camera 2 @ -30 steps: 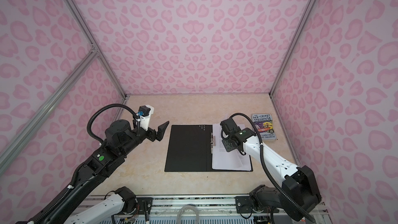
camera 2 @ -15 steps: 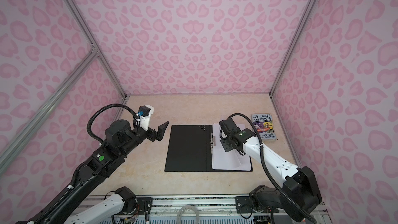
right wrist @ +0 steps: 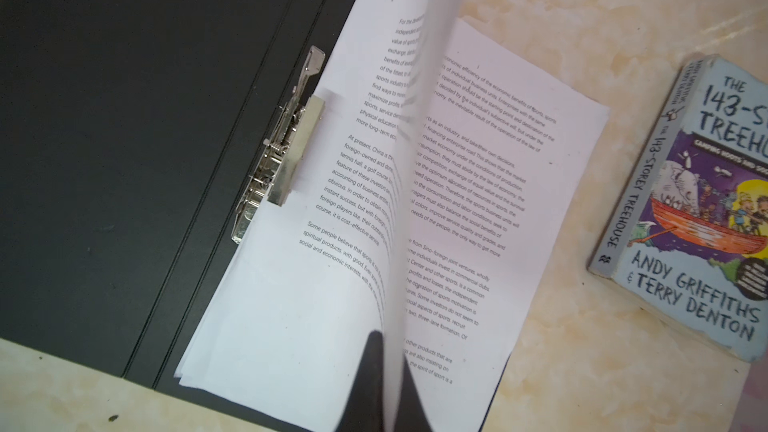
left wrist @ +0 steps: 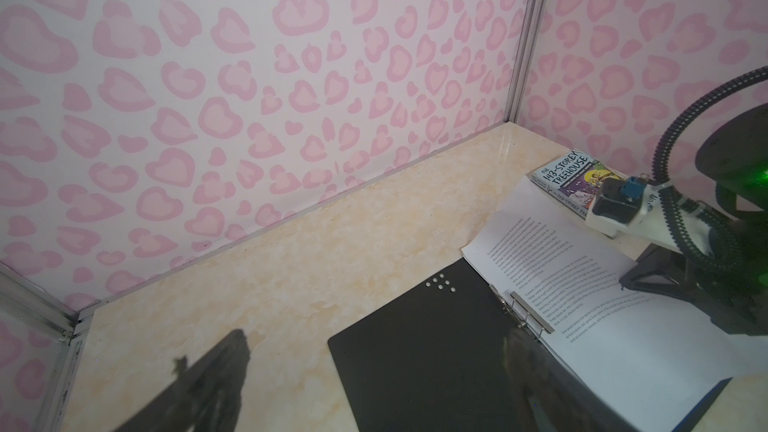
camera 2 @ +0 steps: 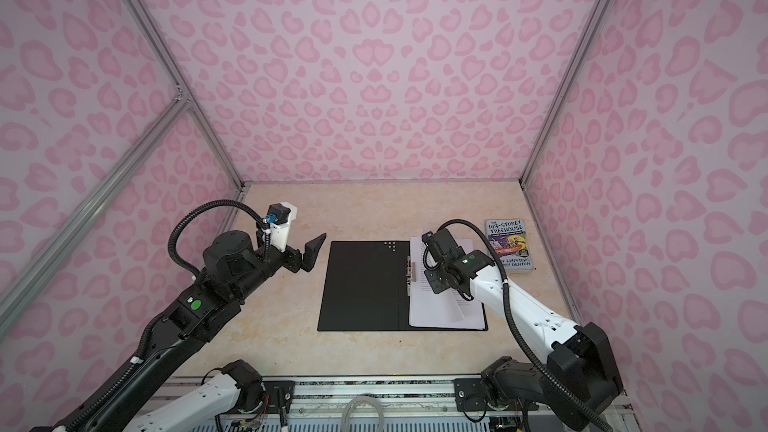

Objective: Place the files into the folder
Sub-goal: 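Lay the sheet onto the clipped stack with the right gripper and release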

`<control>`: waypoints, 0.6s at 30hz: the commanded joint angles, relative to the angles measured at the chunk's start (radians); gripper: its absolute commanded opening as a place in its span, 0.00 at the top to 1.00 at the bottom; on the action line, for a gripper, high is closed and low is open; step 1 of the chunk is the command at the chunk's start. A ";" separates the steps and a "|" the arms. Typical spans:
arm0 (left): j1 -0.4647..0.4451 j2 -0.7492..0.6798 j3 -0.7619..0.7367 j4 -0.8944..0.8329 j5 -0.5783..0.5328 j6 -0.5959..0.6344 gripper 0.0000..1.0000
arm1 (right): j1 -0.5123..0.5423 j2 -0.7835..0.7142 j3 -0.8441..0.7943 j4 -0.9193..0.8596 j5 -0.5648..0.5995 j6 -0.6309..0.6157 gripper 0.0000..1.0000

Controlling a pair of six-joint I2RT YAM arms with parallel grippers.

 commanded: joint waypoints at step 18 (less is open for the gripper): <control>0.001 -0.003 -0.003 0.020 -0.010 0.001 0.03 | -0.046 -0.019 0.041 -0.055 0.244 0.095 0.02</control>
